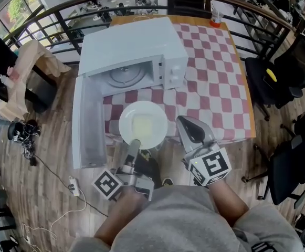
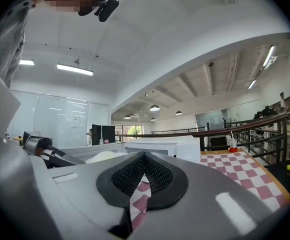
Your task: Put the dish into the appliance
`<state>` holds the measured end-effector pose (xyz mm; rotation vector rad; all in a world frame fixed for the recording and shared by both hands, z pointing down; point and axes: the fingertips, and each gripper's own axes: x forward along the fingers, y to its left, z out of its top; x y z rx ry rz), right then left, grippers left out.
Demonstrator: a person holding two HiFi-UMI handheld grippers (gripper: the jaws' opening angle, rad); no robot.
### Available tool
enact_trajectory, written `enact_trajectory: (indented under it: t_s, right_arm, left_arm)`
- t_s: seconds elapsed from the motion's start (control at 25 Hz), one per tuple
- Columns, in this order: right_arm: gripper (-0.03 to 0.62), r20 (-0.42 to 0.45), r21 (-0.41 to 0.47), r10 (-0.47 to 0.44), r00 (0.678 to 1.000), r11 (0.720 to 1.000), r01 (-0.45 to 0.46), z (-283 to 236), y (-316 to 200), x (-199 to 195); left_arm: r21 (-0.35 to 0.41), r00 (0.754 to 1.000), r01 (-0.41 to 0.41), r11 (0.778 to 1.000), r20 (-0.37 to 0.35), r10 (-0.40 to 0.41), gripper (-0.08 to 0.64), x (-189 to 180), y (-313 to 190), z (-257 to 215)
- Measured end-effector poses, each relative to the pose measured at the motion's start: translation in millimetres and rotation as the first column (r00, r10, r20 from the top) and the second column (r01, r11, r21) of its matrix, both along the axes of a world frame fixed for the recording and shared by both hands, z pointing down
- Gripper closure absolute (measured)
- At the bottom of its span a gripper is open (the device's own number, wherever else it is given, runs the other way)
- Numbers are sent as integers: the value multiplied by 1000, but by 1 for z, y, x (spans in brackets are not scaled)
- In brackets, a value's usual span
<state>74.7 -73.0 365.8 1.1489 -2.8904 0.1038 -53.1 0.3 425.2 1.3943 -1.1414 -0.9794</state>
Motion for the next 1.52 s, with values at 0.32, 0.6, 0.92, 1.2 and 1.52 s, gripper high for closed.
enact_trajectory:
  t_s: [0.32, 0.6, 0.92, 1.2, 1.52]
  right_arm:
    - [593, -30, -12, -19, 999, 1000, 19, 4, -54, -33]
    - [593, -46, -30, -18, 999, 999, 17, 6, -95, -67]
    - [594, -73, -49, -13, 997, 999, 9, 12, -126, -95]
    - [594, -92, -58, -1, 996, 998, -4, 16, -142, -110]
    - [594, -105, -66, 13, 994, 998, -20, 20, -159, -122]
  left_arm:
    - [-13, 1000, 0, 1000, -29, -1, 534, -24, -56, 5]
    - [-24, 999, -20, 1000, -38, 19, 534, -50, -99, 7]
    - [-14, 997, -64, 998, -54, 64, 534, -71, -133, 4]
    - [-22, 993, -102, 995, -66, 101, 534, -79, -149, 10]
    - [-28, 992, -104, 994, -73, 102, 534, -97, -162, 14]
